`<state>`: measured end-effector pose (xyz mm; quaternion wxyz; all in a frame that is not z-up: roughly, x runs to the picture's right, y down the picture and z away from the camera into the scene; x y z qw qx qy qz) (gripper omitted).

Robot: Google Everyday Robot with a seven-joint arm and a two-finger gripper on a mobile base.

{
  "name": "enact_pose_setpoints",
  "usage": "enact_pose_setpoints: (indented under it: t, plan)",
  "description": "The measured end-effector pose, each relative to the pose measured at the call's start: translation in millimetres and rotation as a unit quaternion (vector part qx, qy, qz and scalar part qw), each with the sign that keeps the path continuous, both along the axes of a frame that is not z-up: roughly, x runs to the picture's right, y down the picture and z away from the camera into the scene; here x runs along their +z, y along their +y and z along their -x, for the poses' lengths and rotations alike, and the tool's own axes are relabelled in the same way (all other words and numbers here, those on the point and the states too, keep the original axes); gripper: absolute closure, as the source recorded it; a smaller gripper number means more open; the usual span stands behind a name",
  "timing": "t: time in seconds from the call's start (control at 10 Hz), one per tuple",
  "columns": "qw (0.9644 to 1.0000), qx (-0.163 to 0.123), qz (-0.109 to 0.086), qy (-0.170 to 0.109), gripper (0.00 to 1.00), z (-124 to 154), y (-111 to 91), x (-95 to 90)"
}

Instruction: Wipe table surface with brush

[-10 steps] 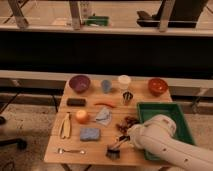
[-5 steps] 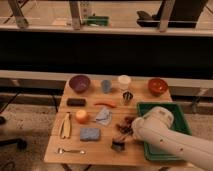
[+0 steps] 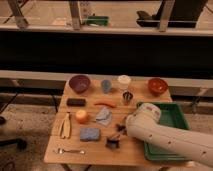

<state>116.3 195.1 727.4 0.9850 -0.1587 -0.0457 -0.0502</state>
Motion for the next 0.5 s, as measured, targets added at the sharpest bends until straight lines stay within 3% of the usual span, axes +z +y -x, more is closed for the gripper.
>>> enact_pose_setpoints:
  t: [0.5]
  plan:
    - [0.9994,-0.008,0.021,-0.028,1.00,20.1,37.2,-35.6]
